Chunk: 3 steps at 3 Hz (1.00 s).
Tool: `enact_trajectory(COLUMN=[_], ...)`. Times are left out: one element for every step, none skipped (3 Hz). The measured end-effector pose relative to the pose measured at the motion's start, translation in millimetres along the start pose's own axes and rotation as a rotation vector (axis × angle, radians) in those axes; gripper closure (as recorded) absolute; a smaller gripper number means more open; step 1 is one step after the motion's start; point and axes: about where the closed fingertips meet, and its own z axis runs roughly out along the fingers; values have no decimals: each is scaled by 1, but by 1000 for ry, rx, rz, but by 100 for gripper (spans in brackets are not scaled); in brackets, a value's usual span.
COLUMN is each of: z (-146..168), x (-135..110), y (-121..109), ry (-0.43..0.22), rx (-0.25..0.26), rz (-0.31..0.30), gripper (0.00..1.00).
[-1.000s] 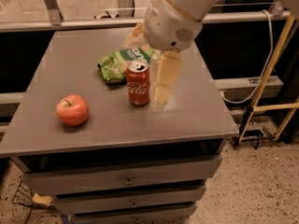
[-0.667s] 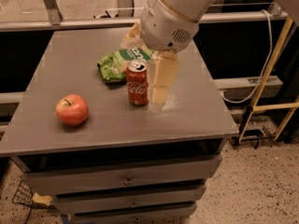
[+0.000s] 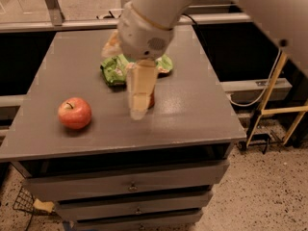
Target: Pick apple
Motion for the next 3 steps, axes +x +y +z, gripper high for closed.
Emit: enact_trajectory(z=[44,79,111], x=[-24,-39,-47], y=[-18,-30,-41], ry=[23,37,11], rx=[-26,-30,-44], rz=[-17,18,54], gripper=[0,0,0])
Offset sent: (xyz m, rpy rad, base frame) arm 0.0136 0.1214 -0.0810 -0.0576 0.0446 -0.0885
